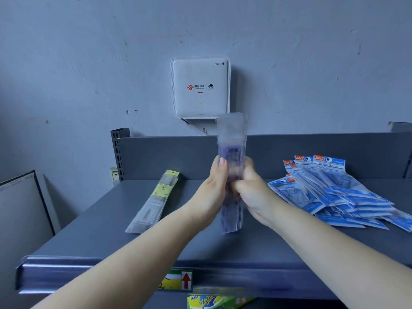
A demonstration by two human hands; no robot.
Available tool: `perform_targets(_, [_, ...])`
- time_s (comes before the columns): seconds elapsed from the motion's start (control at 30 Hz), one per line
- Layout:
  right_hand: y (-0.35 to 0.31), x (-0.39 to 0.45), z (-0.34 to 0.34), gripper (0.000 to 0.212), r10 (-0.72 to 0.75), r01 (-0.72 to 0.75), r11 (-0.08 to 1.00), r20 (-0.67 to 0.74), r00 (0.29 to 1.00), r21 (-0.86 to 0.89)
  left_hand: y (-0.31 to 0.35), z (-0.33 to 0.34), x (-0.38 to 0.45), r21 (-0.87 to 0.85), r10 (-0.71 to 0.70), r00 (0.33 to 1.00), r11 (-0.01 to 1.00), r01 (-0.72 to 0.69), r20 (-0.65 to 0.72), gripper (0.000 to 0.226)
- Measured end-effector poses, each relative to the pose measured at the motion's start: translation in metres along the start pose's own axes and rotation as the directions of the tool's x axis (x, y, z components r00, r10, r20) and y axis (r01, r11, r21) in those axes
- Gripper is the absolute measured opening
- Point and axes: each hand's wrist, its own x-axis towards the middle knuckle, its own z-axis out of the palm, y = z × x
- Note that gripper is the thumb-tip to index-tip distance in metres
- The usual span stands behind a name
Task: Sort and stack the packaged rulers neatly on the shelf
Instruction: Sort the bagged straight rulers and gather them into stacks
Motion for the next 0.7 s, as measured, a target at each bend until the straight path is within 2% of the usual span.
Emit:
perform_targets(0.03, [0.000, -0.001, -0.001, 0.056, 0.001, -0.001, 1.000, 0.007, 1.000, 0.007, 0.000, -0.003, 0.000, 0.013, 0.007, 1.000, 1.000, -0.008, 0.004, 0.071])
perform_targets(0.13, [0.003, -0.005, -0.010, 0.063, 0.011, -0.003, 0.993, 0.061, 0.998, -0.115, -0.001, -0.016, -0.002, 0.122, 0.036, 0.998, 0.992, -0.041, 0.043, 0.026])
perform_targets(0.23, [0.006, -0.011, -0.020, 0.069, 0.086, -0.036, 0.945, 0.139, 0.987, -0.325, -0.009, -0.024, -0.009, 0.301, 0.020, 0.992, 0.952, -0.056, 0.124, 0.037])
perform_targets(0.3, [0.006, -0.015, -0.023, 0.073, 0.102, -0.022, 0.914, 0.179, 0.979, -0.404, -0.018, -0.024, -0.011, 0.361, 0.025, 0.993, 0.930, -0.065, 0.115, 0.044])
perform_targets(0.43, [0.014, -0.024, -0.023, 0.075, 0.154, 0.000, 0.822, 0.222, 0.963, -0.569, -0.035, -0.017, -0.011, 0.521, -0.019, 0.988, 0.851, -0.065, 0.154, 0.074])
perform_targets(0.53, [0.028, -0.027, -0.021, 0.079, 0.198, -0.021, 0.817, 0.246, 0.949, -0.576, -0.042, -0.008, -0.017, 0.530, -0.084, 0.986, 0.848, -0.006, 0.145, 0.083])
perform_targets(0.7, [0.029, -0.028, -0.023, 0.074, 0.215, -0.038, 0.786, 0.215, 0.953, -0.617, -0.042, -0.005, -0.017, 0.504, -0.087, 0.984, 0.864, -0.003, 0.155, 0.085])
